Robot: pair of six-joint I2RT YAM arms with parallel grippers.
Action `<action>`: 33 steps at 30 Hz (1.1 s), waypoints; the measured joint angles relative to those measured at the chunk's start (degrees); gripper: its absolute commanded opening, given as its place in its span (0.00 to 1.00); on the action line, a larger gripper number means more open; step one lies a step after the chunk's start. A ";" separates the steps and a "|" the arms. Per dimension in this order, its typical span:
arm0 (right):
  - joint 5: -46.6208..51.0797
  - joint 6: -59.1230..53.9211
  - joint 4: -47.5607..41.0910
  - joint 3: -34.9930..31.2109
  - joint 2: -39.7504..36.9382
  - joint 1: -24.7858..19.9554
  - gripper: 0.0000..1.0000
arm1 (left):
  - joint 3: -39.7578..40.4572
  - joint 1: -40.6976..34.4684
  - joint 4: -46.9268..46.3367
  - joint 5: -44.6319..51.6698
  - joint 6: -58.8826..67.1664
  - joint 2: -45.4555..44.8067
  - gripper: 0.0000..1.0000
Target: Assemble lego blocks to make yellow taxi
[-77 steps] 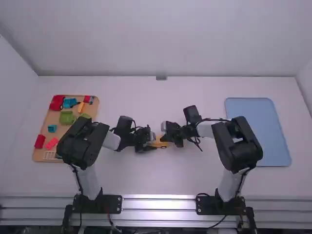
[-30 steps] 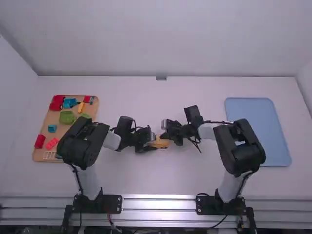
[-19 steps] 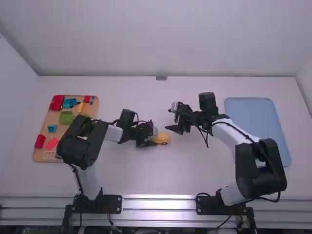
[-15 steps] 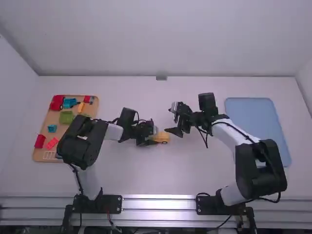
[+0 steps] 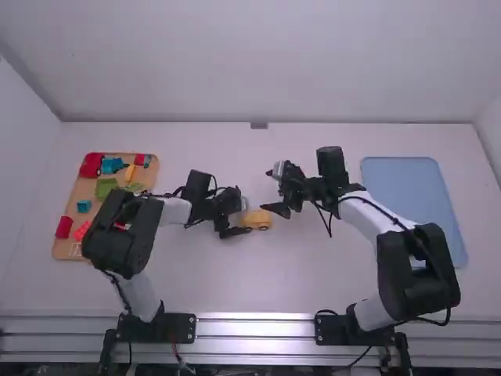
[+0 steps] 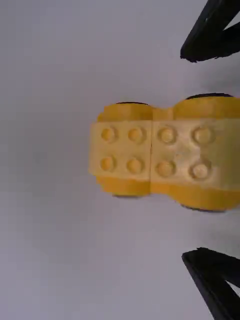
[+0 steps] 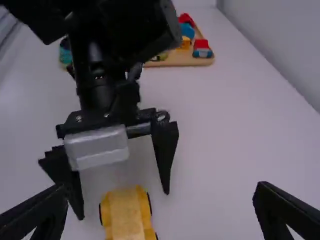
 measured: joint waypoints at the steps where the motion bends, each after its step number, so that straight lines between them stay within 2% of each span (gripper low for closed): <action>1: 0.00 0.00 0.00 0.00 0.00 0.00 0.99 | 0.00 0.00 0.00 0.00 0.00 0.00 0.99; 4: -4.48 -0.42 -0.17 2.56 0.00 -0.02 0.99 | 0.02 3.21 -8.44 -1.42 -0.63 -10.38 0.99; 8: -8.11 0.74 0.20 6.49 0.00 0.00 0.99 | 0.02 5.92 -13.64 -6.43 -4.22 -19.12 0.99; 16: -5.05 12.33 0.07 16.15 2.60 0.55 0.99 | 0.02 9.07 -23.89 -22.45 -13.97 -34.47 0.99; 21: -3.54 13.86 -2.62 18.73 6.64 2.40 0.99 | 0.02 9.14 -24.59 -30.14 -19.12 -40.68 0.99; 26: -3.23 12.79 -3.23 18.73 7.65 4.37 0.99 | 0.33 12.39 -22.47 -41.00 -31.91 -48.04 0.99; 29: -3.19 11.69 -3.21 18.73 7.65 4.70 0.99 | 3.26 16.00 -26.23 -45.72 -38.75 -49.92 0.99; 33: -3.21 11.13 -3.17 18.73 7.65 4.09 0.99 | 12.39 20.52 -36.54 -47.67 -44.46 -49.07 0.99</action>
